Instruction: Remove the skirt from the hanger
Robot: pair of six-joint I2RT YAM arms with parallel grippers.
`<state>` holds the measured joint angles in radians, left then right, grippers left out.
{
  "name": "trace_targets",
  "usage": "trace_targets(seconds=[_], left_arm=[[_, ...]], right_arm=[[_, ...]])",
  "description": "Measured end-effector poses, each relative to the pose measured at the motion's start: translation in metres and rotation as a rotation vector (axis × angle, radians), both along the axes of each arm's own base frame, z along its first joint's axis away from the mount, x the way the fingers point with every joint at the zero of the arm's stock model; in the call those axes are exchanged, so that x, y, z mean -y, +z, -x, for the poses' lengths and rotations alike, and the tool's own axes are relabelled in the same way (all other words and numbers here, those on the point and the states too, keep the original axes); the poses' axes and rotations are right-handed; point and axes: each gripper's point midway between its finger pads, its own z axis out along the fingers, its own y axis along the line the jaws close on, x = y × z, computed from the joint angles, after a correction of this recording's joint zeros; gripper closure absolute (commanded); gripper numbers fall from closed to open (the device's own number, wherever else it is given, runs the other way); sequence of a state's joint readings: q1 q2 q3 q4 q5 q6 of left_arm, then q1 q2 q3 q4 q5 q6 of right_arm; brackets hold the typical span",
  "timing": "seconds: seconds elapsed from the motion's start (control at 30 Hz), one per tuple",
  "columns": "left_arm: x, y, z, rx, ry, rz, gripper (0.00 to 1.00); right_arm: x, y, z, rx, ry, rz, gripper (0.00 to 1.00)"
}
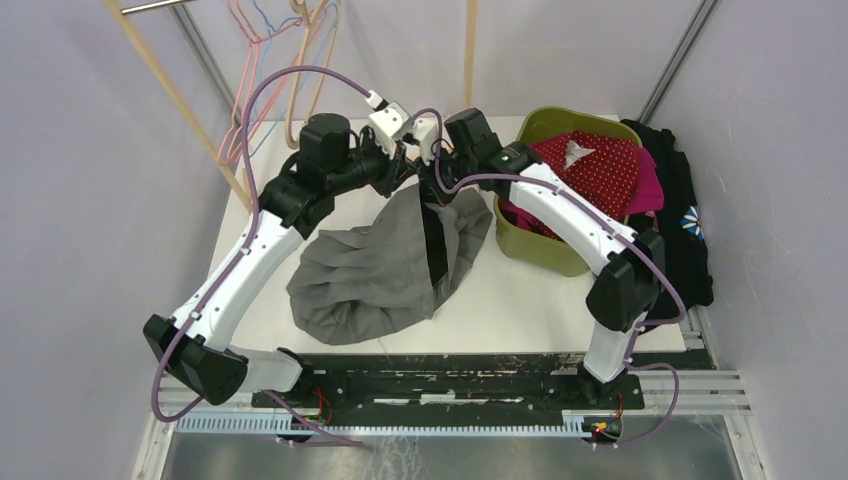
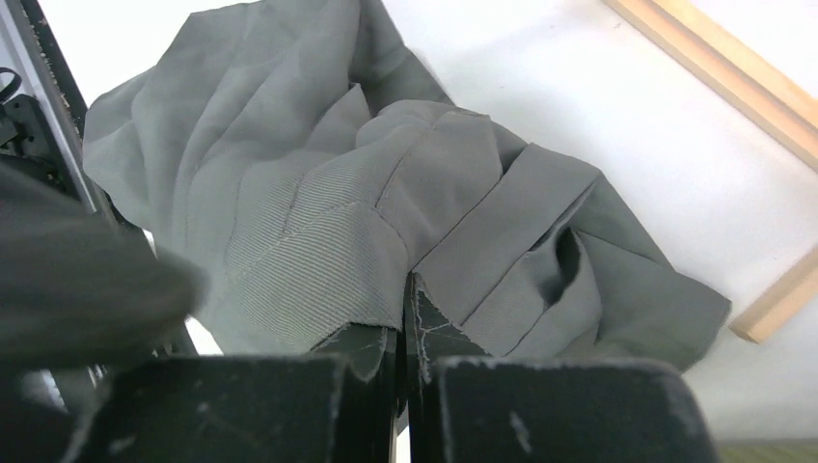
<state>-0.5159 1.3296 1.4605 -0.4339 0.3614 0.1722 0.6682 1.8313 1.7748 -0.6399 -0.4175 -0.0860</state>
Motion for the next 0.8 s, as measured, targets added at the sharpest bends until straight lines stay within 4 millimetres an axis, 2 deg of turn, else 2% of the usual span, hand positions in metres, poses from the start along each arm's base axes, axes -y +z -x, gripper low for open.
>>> trace_targets(seconds=[0.1,0.2,0.23,0.3,0.37,0.47,0.57,0.67,0.8], left_arm=[[-0.002,-0.015,0.002,-0.026,0.021,-0.048,0.75],[-0.005,-0.034,-0.002,-0.056,0.048,-0.099,0.76],[-0.004,-0.035,-0.004,-0.057,0.051,-0.102,0.76],[0.0,-0.023,-0.01,-0.011,0.053,-0.076,0.76],[0.0,-0.019,-0.011,-0.002,0.06,-0.075,0.76],[-0.006,-0.039,-0.014,-0.048,0.084,-0.125,0.76],[-0.011,-0.063,-0.013,-0.101,0.097,-0.172,0.76],[-0.015,-0.079,-0.009,-0.143,0.099,-0.204,0.77],[-0.019,-0.091,-0.007,-0.158,0.105,-0.232,0.76]], right_arm=[[0.009,0.018,0.005,0.05,0.0,0.007,0.99],[0.024,0.058,0.007,0.153,-0.019,0.01,0.99],[0.031,0.072,0.006,0.192,-0.031,0.02,0.99],[0.046,0.091,0.003,0.248,-0.059,0.053,0.99],[0.052,0.115,-0.001,0.313,-0.068,0.054,0.99],[0.059,0.169,-0.005,0.464,-0.09,0.003,0.99],[0.074,0.214,0.004,0.589,-0.117,-0.044,0.99],[0.092,0.253,0.009,0.698,-0.161,-0.079,0.99],[0.109,0.288,0.003,0.817,-0.238,-0.095,0.99]])
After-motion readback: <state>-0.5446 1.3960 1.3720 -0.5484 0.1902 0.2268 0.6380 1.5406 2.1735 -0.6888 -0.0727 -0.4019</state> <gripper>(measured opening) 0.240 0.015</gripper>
